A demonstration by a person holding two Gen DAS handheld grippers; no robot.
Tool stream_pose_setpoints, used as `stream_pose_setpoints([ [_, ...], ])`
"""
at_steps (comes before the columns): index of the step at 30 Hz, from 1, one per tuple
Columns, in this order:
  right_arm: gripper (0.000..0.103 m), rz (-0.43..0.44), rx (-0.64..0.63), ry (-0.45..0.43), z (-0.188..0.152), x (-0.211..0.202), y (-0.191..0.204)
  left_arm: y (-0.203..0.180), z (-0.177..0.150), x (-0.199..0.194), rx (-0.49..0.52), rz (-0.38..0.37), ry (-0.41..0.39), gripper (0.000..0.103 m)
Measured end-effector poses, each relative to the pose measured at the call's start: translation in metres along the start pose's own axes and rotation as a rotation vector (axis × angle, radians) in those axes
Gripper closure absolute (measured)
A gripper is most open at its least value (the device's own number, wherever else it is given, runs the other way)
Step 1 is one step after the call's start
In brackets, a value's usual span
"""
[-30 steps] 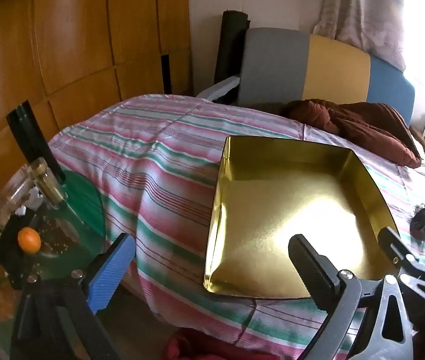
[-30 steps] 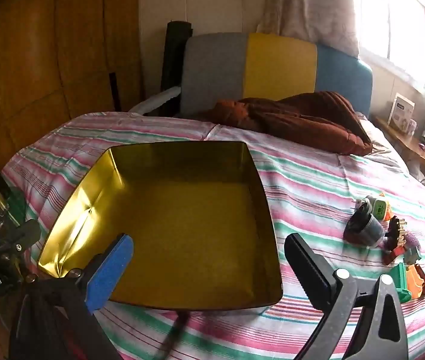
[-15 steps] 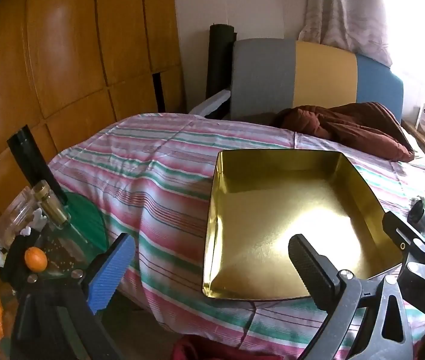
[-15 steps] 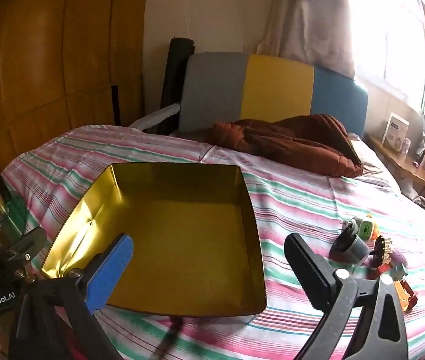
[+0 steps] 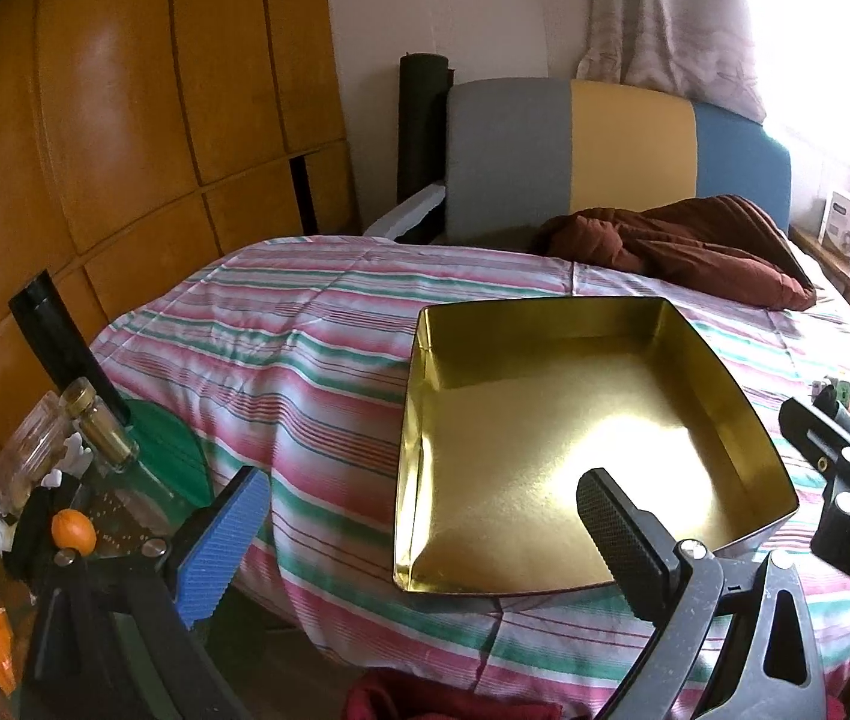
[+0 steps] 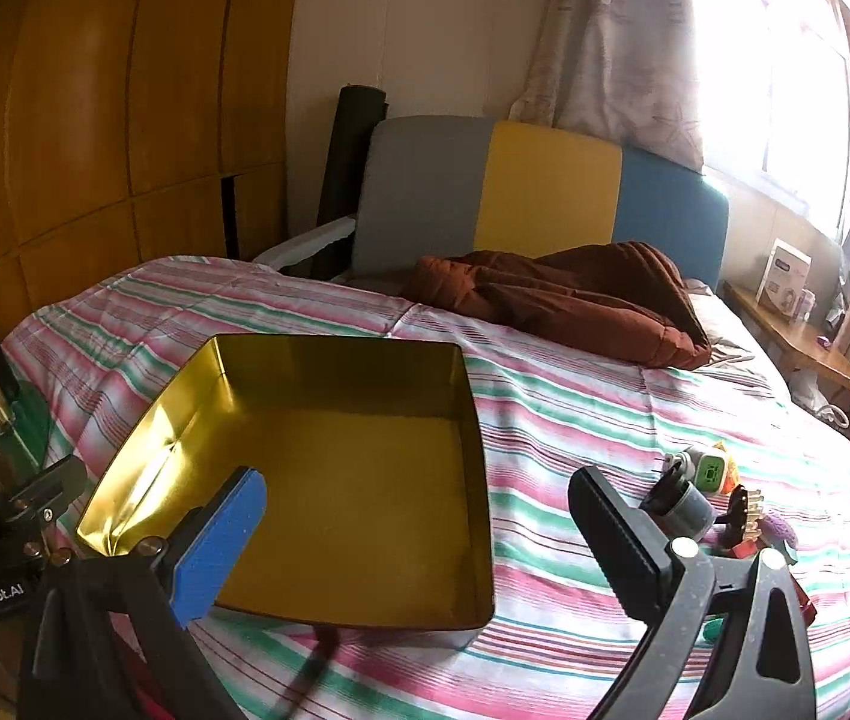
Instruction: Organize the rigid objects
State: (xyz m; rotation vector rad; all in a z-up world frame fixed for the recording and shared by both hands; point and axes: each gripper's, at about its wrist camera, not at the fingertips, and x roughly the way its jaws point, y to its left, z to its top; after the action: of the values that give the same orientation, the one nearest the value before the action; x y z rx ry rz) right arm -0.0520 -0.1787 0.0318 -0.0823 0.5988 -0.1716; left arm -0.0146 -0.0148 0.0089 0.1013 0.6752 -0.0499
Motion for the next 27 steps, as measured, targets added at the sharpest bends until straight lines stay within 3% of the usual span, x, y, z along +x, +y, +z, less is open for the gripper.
stream_pose_setpoints([
  [12, 0.001, -0.013, -0.018, -0.005, 0.004, 0.003, -0.035, -0.015, 0.002, 0.004, 0.067, -0.002, -0.002, 0.000],
  [27, 0.001, -0.128, 0.164, 0.006, 0.004, -0.004, -0.140, -0.052, 0.010, 0.000, 0.171, -0.042, -0.029, 0.000],
])
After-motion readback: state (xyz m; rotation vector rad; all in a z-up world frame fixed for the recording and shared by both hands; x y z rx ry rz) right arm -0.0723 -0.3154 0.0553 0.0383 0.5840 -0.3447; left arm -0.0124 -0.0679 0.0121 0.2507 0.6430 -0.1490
